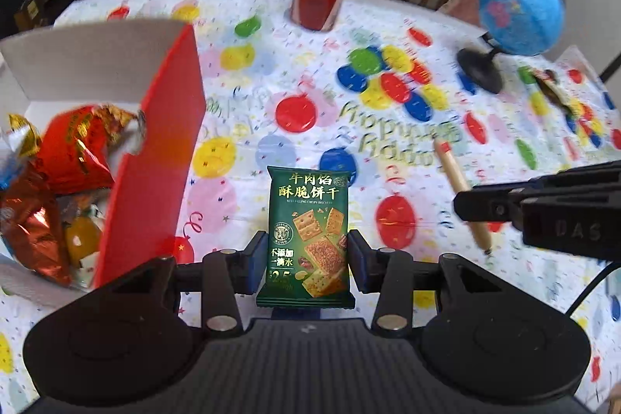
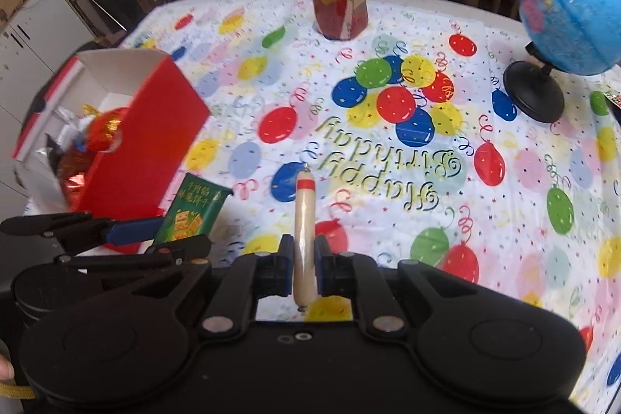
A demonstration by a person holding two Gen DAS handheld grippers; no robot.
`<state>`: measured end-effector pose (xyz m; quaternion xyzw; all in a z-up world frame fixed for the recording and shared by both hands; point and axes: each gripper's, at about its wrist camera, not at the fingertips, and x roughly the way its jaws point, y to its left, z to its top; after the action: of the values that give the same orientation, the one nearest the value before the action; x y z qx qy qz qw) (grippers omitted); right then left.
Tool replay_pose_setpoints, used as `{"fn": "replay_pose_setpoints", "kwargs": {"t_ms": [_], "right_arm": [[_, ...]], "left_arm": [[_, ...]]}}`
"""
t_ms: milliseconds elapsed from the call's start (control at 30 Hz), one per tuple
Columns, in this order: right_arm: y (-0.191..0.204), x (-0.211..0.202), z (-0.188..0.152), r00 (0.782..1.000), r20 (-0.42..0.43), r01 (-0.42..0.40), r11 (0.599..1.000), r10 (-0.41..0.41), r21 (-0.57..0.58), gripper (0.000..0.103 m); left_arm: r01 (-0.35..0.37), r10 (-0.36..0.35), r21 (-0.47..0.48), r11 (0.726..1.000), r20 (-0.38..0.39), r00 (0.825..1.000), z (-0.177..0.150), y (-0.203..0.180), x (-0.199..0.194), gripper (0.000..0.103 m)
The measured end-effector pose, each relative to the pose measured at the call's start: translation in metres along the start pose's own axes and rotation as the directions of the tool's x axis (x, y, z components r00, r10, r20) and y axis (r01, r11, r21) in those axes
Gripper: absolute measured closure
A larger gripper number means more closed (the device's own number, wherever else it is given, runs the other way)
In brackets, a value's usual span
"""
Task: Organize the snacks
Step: 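Carry the sausage stick and green cracker packet over the box with both tools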
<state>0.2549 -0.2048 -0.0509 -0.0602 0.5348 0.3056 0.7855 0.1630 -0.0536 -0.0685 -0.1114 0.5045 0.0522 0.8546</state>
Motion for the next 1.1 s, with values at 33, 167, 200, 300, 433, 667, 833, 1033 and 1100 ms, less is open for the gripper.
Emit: {"fn": "replay_pose_setpoints", "kwargs": {"t_ms": [33, 167, 200, 300, 433, 667, 833, 1033, 1100], "right_arm": [[0.003, -0.007, -0.002, 1.000, 0.008, 0.001, 1.000, -0.001, 0.002, 0.094], [0.018, -0.031, -0.009, 0.999, 0.046, 0.006, 1.000, -0.007, 0.004, 0.094], [0.023, -0.037, -0.010, 0.998, 0.055, 0.008, 1.000, -0.008, 0.004, 0.094], [0.036, -0.048, -0.011, 0.997, 0.076, 0.009, 1.000, -0.009, 0.001, 0.094], [0.059, -0.059, -0.010, 0.995, 0.096, 0.003, 1.000, -0.002, -0.008, 0.094], [0.107, -0.065, 0.000, 0.993, 0.120, -0.008, 0.999, 0.013, -0.043, 0.094], [0.141, -0.061, 0.009, 0.992, 0.125, -0.021, 0.998, 0.029, -0.065, 0.094], [0.179, -0.045, 0.021, 0.992, 0.121, -0.032, 0.997, 0.041, -0.076, 0.094], [0.191, -0.039, 0.024, 0.992, 0.118, -0.032, 0.997, 0.041, -0.073, 0.094]], "left_arm": [[0.009, -0.009, 0.009, 1.000, 0.012, 1.000, 0.000, -0.001, -0.008, 0.061], [0.027, -0.030, 0.040, 0.999, 0.060, 0.998, 0.000, 0.004, -0.040, 0.061], [0.027, -0.030, 0.043, 0.999, 0.067, 0.997, 0.001, 0.006, -0.047, 0.061], [0.020, -0.026, 0.055, 0.998, 0.097, 0.995, 0.004, 0.018, -0.065, 0.061], [0.009, -0.016, 0.053, 0.999, 0.132, 0.991, 0.009, 0.040, -0.088, 0.061], [-0.011, 0.003, 0.047, 0.999, 0.162, 0.987, 0.017, 0.087, -0.118, 0.061], [-0.032, 0.021, 0.054, 0.998, 0.178, 0.984, 0.021, 0.121, -0.132, 0.061], [-0.054, 0.045, 0.046, 0.997, 0.169, 0.985, 0.029, 0.164, -0.137, 0.061], [-0.064, 0.055, 0.047, 0.997, 0.168, 0.984, 0.031, 0.178, -0.137, 0.061]]}}
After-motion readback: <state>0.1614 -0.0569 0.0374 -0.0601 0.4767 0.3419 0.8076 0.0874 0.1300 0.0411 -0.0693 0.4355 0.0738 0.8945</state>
